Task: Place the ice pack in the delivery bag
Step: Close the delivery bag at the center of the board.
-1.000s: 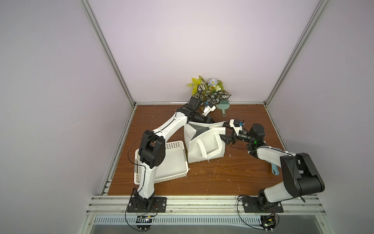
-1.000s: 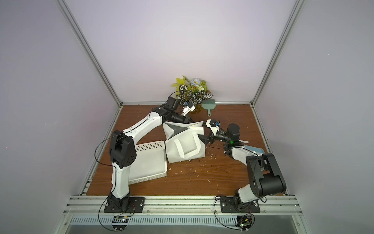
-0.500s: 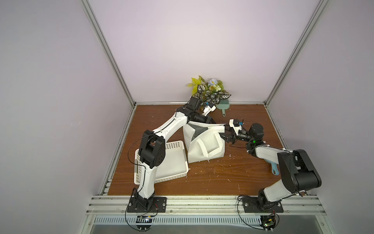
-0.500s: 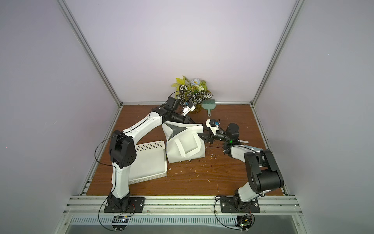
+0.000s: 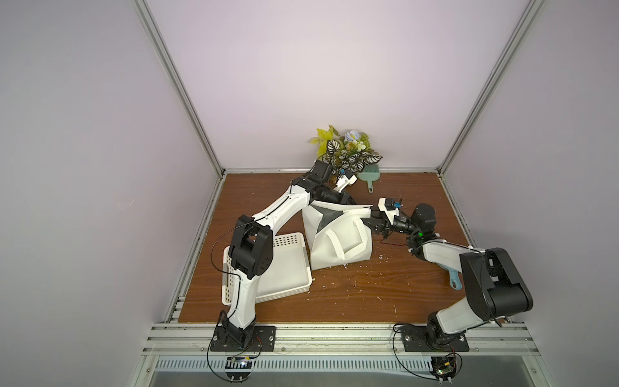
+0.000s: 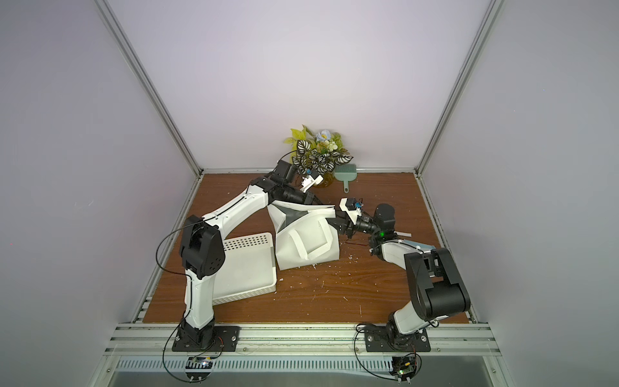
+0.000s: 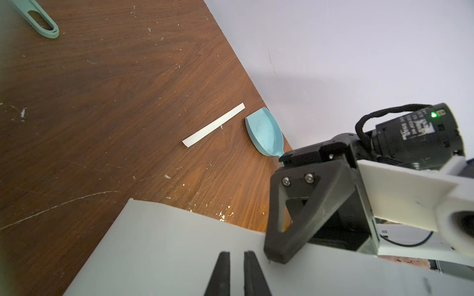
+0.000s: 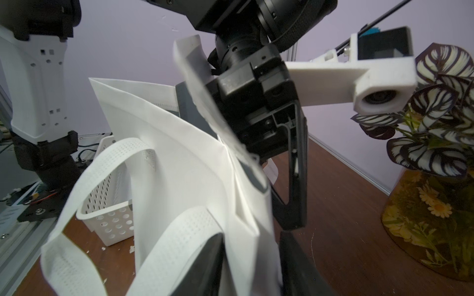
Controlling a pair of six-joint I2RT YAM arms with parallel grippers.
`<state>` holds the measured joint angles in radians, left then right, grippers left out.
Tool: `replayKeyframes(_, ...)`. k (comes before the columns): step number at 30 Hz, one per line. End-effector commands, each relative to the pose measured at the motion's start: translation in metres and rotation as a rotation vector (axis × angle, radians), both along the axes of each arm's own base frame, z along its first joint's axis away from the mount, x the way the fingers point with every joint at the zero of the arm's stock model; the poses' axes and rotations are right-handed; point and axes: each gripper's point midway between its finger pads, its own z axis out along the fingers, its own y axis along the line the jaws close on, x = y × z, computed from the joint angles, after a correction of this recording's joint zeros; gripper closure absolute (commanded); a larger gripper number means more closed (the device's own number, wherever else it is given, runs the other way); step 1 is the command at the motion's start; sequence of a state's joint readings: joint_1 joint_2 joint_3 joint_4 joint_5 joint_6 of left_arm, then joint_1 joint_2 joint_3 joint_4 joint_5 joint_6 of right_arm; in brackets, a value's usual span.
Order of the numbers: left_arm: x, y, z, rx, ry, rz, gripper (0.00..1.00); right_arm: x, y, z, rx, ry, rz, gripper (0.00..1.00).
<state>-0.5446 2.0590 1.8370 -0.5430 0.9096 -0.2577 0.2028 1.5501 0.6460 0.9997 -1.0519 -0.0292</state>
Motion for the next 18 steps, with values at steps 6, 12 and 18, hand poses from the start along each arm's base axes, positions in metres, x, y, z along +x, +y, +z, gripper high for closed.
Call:
replayKeyframes(6, -0.012, 0.014, 0.012, 0.041, -0.058, 0.003, 0.88, 0.001, -0.003, 0.013, 0.020, -0.049, -0.035, 0.94)
replayKeyframes(12, 0.014, 0.042, 0.027, 0.081, -0.142, 0.111, 0.89, 0.001, -0.005, 0.017, 0.025, -0.060, -0.047, 0.97)
replayKeyframes(18, 0.049, 0.091, 0.047, 0.126, -0.219, 0.274, 0.87, 0.001, -0.006, 0.015, 0.020, -0.056, -0.054, 0.99)
